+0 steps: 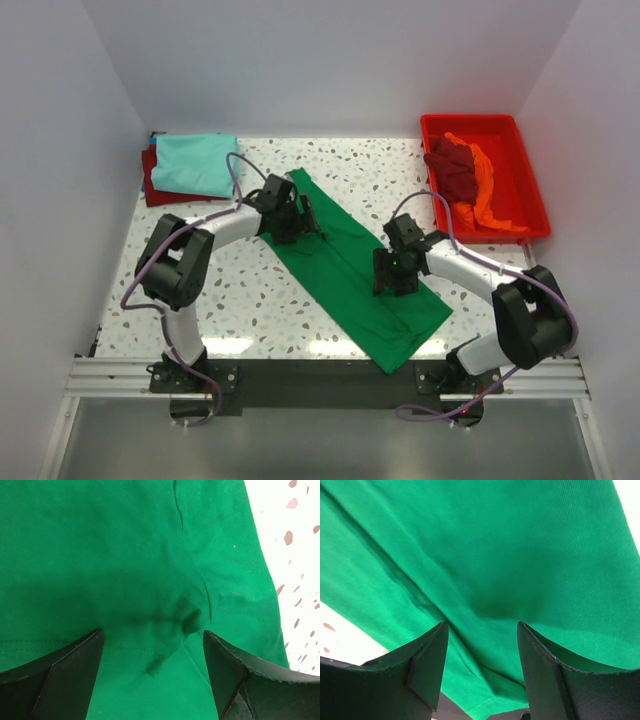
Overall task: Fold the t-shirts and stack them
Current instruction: Fold the tshirt
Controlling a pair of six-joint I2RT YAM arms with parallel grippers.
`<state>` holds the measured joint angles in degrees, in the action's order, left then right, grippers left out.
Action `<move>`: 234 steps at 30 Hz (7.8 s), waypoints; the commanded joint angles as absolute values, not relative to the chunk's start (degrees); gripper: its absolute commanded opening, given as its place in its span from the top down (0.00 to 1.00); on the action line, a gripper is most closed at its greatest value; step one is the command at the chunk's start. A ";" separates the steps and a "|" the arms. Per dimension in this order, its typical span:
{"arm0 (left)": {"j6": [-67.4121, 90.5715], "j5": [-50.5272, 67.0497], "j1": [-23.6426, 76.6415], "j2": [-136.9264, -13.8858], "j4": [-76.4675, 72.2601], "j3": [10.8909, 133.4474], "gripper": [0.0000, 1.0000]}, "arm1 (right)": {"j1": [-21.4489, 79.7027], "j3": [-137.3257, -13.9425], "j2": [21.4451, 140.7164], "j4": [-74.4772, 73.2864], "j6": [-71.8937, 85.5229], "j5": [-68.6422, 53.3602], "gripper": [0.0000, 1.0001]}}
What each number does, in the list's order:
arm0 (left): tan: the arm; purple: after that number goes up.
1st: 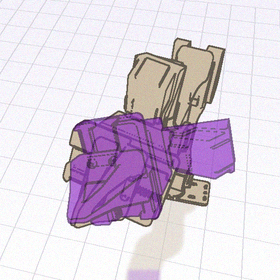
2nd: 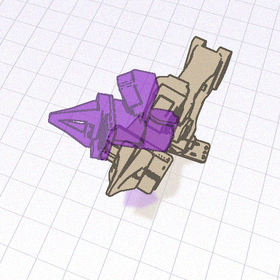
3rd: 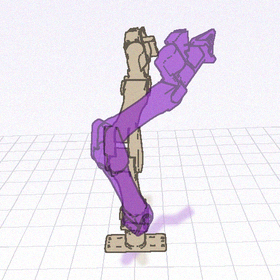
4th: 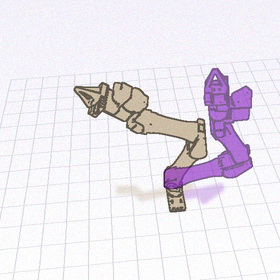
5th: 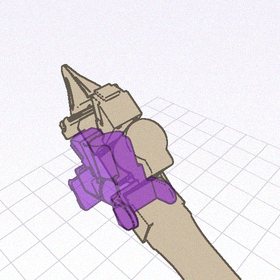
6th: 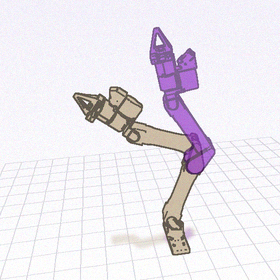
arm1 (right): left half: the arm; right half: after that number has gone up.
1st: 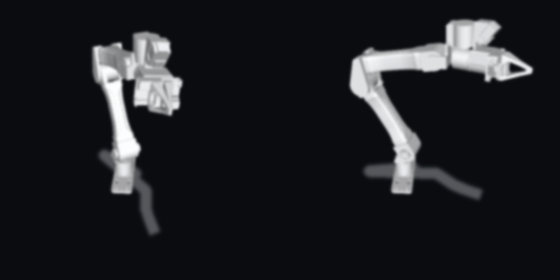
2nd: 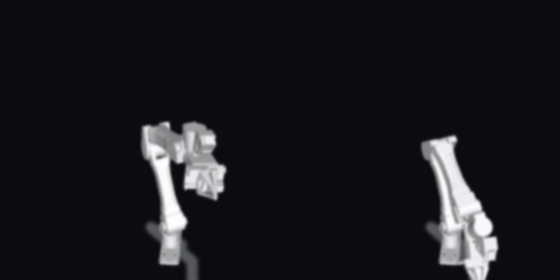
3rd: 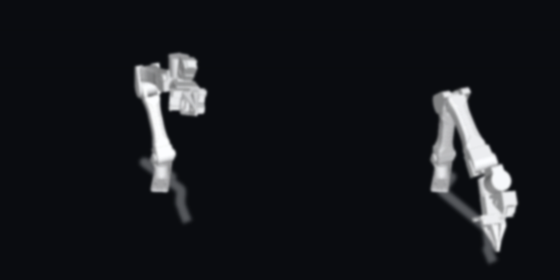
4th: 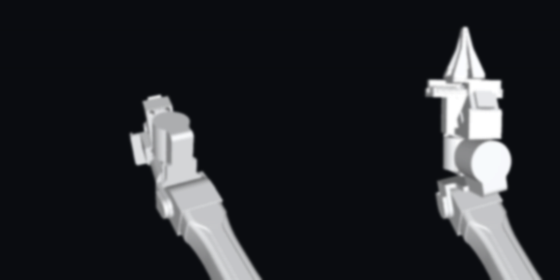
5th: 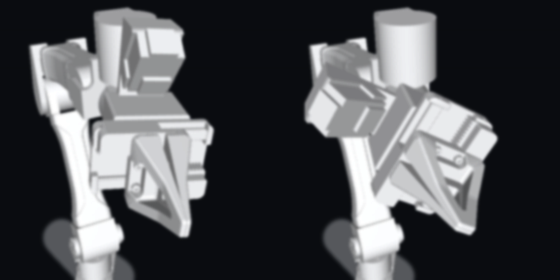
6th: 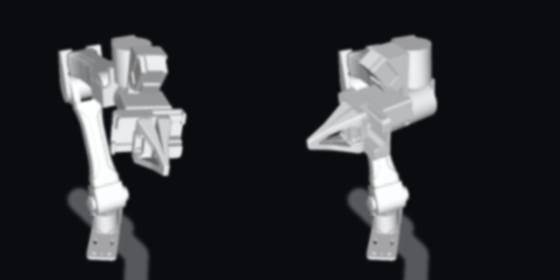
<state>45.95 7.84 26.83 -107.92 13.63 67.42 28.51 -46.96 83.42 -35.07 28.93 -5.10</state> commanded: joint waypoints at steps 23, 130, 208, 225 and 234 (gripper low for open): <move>35.60 10.28 20.92 -138.42 22.15 102.73 0.15 | 42.45 -55.45 97.20 -34.80 45.44 -6.06 0.39; 43.86 11.42 41.31 -75.76 25.66 30.06 0.60 | 44.65 -41.92 92.02 -35.07 44.30 -8.61 0.64; 30.15 10.28 21.10 -109.95 15.12 80.33 1.00 | 24.17 -105.46 121.46 -54.05 29.09 3.60 1.00; 29.62 9.32 19.60 -116.90 15.38 86.57 0.46 | 22.32 -115.74 128.76 -55.46 27.33 0.53 0.59; 29.09 1.94 20.13 -103.20 11.08 75.16 0.21 | 22.41 -113.41 118.60 -54.77 26.37 2.46 0.38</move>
